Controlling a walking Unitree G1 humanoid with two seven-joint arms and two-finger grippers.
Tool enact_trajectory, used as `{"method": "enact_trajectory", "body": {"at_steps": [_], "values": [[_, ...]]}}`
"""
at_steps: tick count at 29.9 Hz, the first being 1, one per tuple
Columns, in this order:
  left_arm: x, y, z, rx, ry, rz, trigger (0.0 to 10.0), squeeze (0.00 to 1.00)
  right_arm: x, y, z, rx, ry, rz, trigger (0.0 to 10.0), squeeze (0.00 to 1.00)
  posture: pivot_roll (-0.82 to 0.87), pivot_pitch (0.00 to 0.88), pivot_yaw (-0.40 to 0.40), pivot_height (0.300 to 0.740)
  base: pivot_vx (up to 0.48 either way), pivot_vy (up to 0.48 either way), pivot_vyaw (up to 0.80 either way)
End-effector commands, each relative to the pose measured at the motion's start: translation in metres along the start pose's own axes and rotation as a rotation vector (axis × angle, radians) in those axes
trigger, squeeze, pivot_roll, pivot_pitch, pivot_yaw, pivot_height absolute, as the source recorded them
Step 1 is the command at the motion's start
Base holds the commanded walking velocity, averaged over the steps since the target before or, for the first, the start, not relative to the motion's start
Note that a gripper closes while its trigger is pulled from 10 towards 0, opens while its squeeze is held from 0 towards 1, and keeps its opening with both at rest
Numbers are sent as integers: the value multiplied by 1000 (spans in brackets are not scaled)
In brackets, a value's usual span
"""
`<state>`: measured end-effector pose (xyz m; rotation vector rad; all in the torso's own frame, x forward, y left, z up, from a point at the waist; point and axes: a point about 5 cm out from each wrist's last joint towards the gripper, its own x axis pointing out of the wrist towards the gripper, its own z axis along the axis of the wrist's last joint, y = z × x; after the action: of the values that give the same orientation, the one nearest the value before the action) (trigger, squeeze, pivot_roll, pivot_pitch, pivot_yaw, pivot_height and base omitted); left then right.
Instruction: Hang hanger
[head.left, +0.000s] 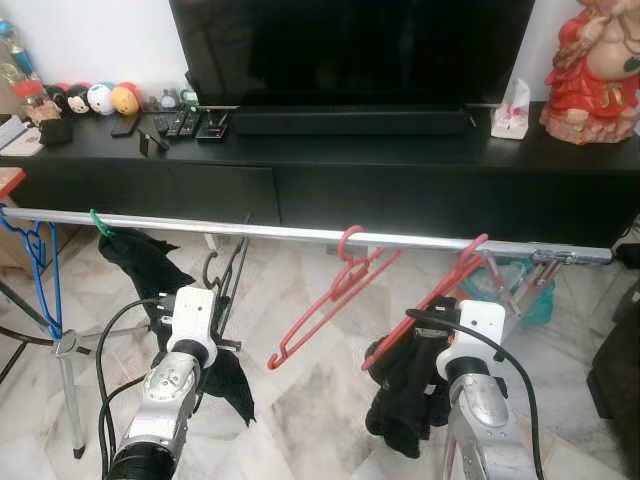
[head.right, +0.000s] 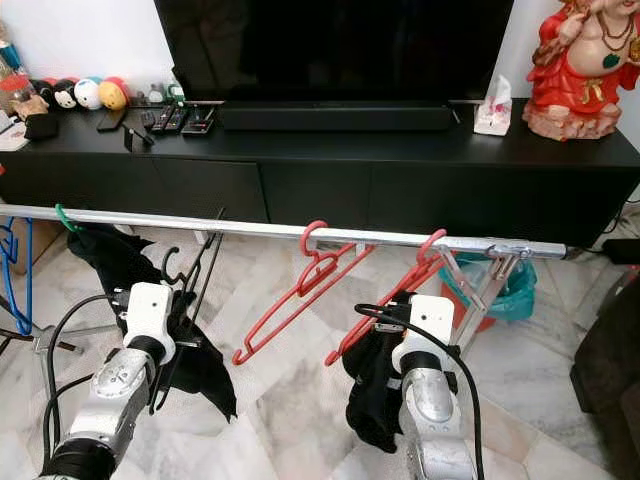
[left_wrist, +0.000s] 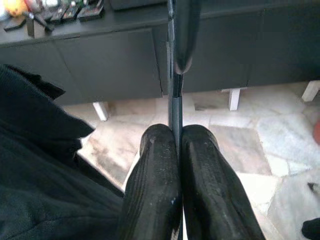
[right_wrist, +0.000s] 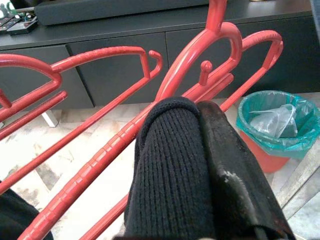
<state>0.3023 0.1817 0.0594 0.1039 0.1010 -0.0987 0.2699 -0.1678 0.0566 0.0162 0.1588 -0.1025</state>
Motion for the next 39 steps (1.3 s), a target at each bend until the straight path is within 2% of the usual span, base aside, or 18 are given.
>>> {"method": "enact_trajectory", "body": {"at_steps": [1,7,23,39], "values": [[-2,-1,5,-1,-37,-1,10000,0,0,1,3,-4,-17,8,10000,0,-142,0,78,740,0,0,0],[-2,-3,8,-7,-51,-6,10000,0,0,0,3,-9,-18,7,10000,0,-144,0,77,740,0,0,0],[-3,-7,11,-23,-64,8,10000,0,1,-6,6,-30,-27,3,10000,0,-145,0,65,740,-310,0,0],[-3,-4,12,-24,-65,33,10000,0,2,-4,8,-23,-28,7,10000,0,-139,0,62,740,-316,0,0]]}}
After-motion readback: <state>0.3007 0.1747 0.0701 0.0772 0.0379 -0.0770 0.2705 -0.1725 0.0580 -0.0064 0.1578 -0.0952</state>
